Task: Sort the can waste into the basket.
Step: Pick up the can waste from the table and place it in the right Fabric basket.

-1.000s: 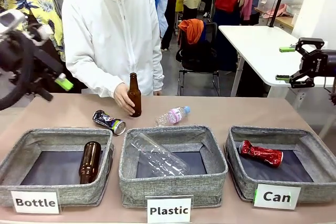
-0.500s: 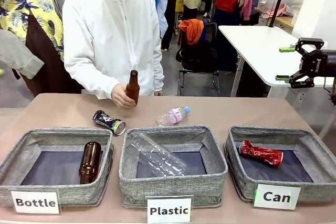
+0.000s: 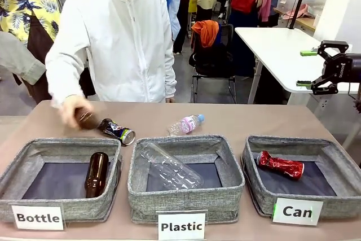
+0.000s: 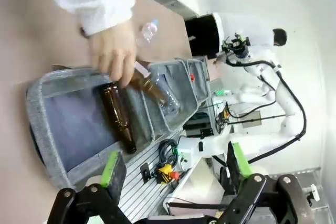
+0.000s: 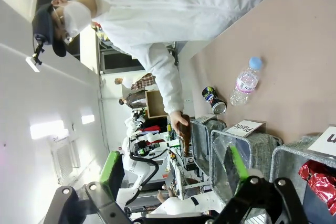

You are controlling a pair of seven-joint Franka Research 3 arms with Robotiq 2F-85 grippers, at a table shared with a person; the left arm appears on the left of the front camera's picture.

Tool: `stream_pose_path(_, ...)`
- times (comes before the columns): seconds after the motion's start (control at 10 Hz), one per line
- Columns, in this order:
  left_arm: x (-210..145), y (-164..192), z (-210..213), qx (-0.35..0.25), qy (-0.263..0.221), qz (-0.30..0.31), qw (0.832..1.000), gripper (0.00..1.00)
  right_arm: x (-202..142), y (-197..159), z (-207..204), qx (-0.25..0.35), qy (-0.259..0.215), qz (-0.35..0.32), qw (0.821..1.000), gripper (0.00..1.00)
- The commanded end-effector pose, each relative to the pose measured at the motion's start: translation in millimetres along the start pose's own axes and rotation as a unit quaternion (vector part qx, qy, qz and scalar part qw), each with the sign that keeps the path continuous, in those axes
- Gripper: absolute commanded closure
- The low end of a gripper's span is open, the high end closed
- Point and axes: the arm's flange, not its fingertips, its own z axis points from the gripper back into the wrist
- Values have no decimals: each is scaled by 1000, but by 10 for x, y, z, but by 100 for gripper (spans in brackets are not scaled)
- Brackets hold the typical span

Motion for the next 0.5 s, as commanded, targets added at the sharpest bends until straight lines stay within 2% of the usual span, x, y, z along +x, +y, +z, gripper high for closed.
stream_pose_path(0.0, 219, -102, -186, 10, 37, -17, 999, 0, 18, 35, 14, 0, 5, 0, 1000, 0)
stream_pose_path(0.1, 225, -116, -32, 7, 29, -11, 1000, 0, 18, 35, 14, 0, 5, 0, 1000, 0)
stream_pose_path(0.3, 22, -132, 618, 13, -4, 8, 1000, 0, 18, 35, 14, 0, 5, 0, 1000, 0)
stream_pose_path(0.4, -146, -149, 916, 21, -42, 18, 999, 0, 18, 35, 14, 0, 5, 0, 1000, 0)
